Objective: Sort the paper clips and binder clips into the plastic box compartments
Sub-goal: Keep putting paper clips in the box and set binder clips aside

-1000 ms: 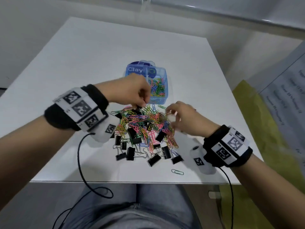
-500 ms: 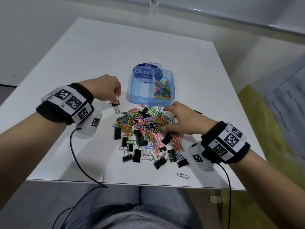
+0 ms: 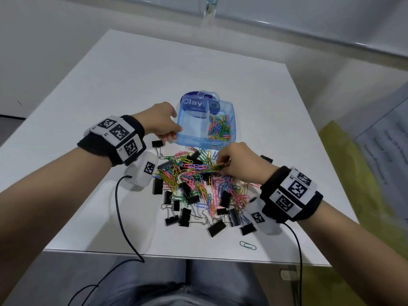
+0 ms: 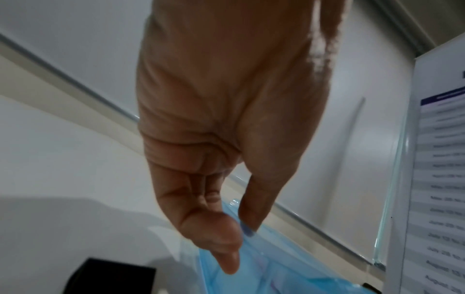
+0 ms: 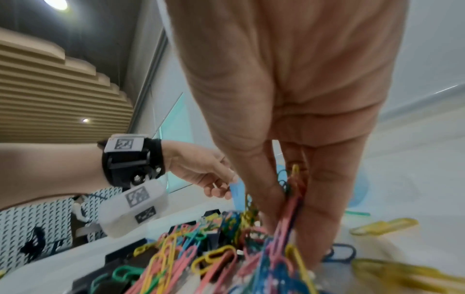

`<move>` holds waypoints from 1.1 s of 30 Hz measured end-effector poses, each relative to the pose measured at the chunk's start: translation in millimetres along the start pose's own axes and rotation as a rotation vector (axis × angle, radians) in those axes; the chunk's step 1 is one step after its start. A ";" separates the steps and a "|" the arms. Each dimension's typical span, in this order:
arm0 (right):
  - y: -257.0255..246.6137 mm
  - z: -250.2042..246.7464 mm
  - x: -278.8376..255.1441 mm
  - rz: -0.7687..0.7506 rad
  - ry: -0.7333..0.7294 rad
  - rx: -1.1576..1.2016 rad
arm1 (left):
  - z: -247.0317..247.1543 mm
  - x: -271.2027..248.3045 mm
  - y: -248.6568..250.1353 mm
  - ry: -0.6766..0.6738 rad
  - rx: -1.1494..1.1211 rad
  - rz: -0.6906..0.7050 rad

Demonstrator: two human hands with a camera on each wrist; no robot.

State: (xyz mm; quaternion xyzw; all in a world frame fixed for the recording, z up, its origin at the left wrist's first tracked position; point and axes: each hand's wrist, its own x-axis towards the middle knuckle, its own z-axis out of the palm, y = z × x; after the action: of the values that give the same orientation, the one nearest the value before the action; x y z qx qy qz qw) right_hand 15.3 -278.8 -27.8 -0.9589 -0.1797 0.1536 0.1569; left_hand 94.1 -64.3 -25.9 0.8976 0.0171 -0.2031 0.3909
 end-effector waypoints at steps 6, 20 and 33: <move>6.1 -27.8 -8.1 0.092 0.091 0.337 | -0.4 1.3 -1.9 -0.004 -0.046 0.012; 9.5 -40.1 20.9 0.025 0.390 0.071 | 14.4 -47.8 30.0 0.170 0.647 0.456; 9.4 7.5 -22.5 0.023 -0.082 -0.049 | 57.7 -52.0 21.6 -0.132 0.929 0.473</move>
State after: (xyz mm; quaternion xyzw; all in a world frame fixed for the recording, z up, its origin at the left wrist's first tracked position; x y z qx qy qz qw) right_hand -4.5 -294.1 -32.6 -0.9574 -0.1785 0.1901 0.1242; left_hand 30.2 -113.5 -26.5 0.9410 -0.3024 -0.1514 -0.0129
